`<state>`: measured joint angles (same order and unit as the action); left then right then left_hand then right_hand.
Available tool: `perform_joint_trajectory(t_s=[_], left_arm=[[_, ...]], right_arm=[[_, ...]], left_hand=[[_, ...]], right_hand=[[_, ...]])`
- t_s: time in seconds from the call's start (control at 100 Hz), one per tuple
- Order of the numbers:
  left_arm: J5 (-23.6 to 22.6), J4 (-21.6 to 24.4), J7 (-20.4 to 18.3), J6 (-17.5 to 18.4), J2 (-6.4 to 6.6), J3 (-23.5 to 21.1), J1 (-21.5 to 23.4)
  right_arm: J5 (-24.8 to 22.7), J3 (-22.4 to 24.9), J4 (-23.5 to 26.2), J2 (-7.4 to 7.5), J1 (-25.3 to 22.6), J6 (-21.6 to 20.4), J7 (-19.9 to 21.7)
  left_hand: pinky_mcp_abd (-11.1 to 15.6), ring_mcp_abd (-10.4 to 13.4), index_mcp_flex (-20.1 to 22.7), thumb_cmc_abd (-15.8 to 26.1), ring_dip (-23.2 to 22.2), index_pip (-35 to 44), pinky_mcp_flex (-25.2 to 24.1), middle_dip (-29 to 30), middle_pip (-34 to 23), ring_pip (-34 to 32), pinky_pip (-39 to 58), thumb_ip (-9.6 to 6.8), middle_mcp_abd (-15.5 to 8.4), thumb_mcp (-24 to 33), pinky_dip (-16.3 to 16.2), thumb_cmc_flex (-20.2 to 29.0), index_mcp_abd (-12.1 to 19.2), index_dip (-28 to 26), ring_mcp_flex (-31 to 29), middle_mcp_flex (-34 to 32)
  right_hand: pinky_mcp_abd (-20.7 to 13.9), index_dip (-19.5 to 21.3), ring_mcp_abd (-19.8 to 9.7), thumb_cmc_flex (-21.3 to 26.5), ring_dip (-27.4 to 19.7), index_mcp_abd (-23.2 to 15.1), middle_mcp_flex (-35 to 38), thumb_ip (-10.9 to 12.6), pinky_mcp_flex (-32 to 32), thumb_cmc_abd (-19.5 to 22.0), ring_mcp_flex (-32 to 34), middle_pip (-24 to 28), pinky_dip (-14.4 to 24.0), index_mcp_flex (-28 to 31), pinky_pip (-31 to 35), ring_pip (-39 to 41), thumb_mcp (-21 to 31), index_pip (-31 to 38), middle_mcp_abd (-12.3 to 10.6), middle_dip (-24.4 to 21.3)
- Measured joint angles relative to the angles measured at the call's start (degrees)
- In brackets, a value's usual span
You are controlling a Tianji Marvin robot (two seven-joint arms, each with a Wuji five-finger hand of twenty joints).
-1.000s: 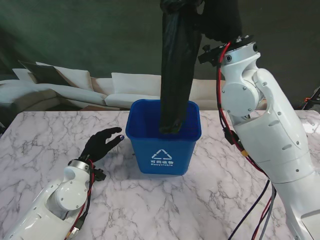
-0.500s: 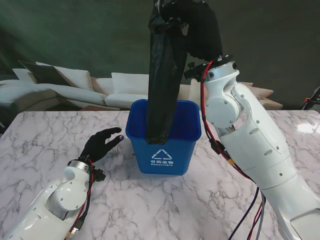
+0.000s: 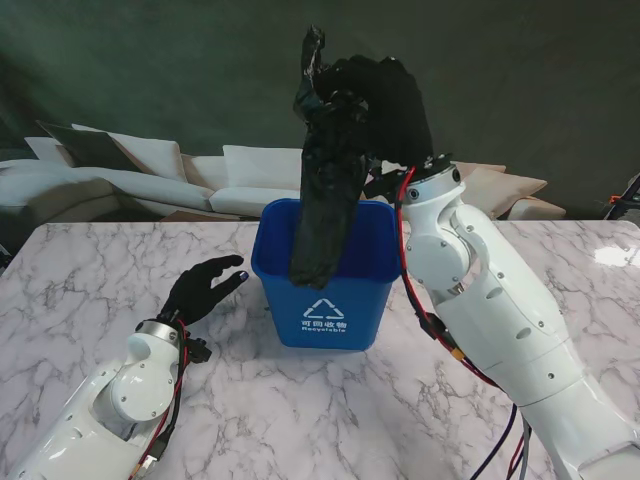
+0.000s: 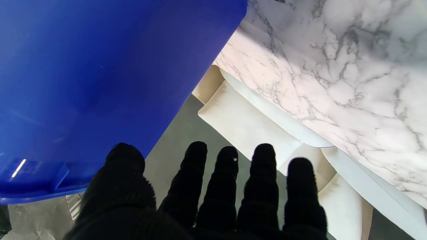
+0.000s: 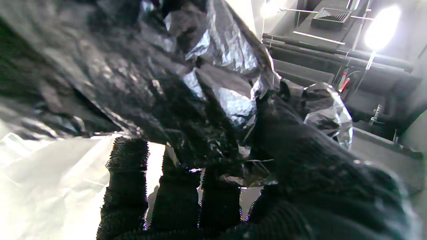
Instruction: Fit the garbage bag over the bin
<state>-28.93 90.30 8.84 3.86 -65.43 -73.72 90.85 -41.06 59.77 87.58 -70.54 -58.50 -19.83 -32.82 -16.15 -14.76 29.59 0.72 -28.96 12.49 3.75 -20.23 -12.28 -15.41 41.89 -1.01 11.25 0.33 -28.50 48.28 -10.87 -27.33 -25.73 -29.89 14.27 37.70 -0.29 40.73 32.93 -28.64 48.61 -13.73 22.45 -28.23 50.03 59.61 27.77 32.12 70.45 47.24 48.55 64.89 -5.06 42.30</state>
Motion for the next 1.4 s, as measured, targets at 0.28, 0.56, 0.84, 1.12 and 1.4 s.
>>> perform_joint_trajectory(t_s=[0.28, 0.56, 0.84, 1.12, 1.4], left_arm=[[0.0, 0.0, -0.2, 0.0, 0.03, 0.1, -0.1], [0.0, 0.0, -0.2, -0.1, 0.03, 0.3, -0.1], [-0.5, 0.2, -0.4, -0.1, 0.06, 0.1, 0.1], [-0.5, 0.4, -0.7, -0.1, 0.15, 0.0, 0.3], [-0.3, 0.6, -0.8, 0.0, 0.20, -0.2, 0.4]], right_arm=[[-2.0, 0.2, 1.6, 0.62, -3.3, -2.3, 0.0], [4.5, 4.3, 7.9, 0.88, -7.4, -2.9, 6.9], [8.0, 7.1, 11.6, 1.43, -10.2, -2.3, 10.6], [9.4, 5.7, 11.0, 1.89, -9.6, -2.7, 11.4], [8.0, 2.0, 1.8, 0.88, -1.9, -3.8, 8.5]], left_hand=[[0.0, 0.0, 0.0, 0.0, 0.0, 0.0, 0.0, 0.0, 0.0, 0.0, 0.0, 0.00, 0.0, 0.0, 0.0, 0.0, 0.0, 0.0, 0.0, 0.0], [0.0, 0.0, 0.0, 0.0, 0.0, 0.0, 0.0, 0.0, 0.0, 0.0, 0.0, 0.00, 0.0, 0.0, 0.0, 0.0, 0.0, 0.0, 0.0, 0.0], [0.0, 0.0, 0.0, 0.0, 0.0, 0.0, 0.0, 0.0, 0.0, 0.0, 0.0, 0.00, 0.0, 0.0, 0.0, 0.0, 0.0, 0.0, 0.0, 0.0], [0.0, 0.0, 0.0, 0.0, 0.0, 0.0, 0.0, 0.0, 0.0, 0.0, 0.0, 0.00, 0.0, 0.0, 0.0, 0.0, 0.0, 0.0, 0.0, 0.0], [0.0, 0.0, 0.0, 0.0, 0.0, 0.0, 0.0, 0.0, 0.0, 0.0, 0.0, 0.00, 0.0, 0.0, 0.0, 0.0, 0.0, 0.0, 0.0, 0.0]], right_hand=[[0.0, 0.0, 0.0, 0.0, -0.1, 0.0, 0.0, 0.0, 0.0, 0.0, 0.7, 0.0, 0.0, 0.0, 0.0, -0.4, -0.1, 0.0, 0.0, 0.0], [0.0, 0.0, 0.0, 0.0, -0.1, 0.0, 0.0, 0.0, 0.0, 0.0, 0.7, 0.0, 0.0, 0.0, 0.0, -0.6, -0.1, 0.0, 0.0, 0.0], [0.1, 0.0, 0.0, 0.0, -0.1, 0.0, 0.0, 0.0, 0.0, 0.5, 0.7, 0.0, 0.0, -0.1, 0.0, -0.7, -0.3, 0.0, 0.0, 0.0], [0.1, 0.0, 0.0, 0.0, -0.1, 0.0, 0.1, 0.0, 0.0, 0.6, 1.0, 0.0, 0.0, -0.1, -0.2, -1.8, -0.4, 0.0, -0.1, 0.0], [0.1, 0.0, -0.5, 0.0, -0.7, 0.0, 0.2, 0.0, 0.0, 0.6, 1.4, -0.5, 0.0, -0.1, -0.4, -2.2, -0.4, 0.0, -0.8, 0.0]])
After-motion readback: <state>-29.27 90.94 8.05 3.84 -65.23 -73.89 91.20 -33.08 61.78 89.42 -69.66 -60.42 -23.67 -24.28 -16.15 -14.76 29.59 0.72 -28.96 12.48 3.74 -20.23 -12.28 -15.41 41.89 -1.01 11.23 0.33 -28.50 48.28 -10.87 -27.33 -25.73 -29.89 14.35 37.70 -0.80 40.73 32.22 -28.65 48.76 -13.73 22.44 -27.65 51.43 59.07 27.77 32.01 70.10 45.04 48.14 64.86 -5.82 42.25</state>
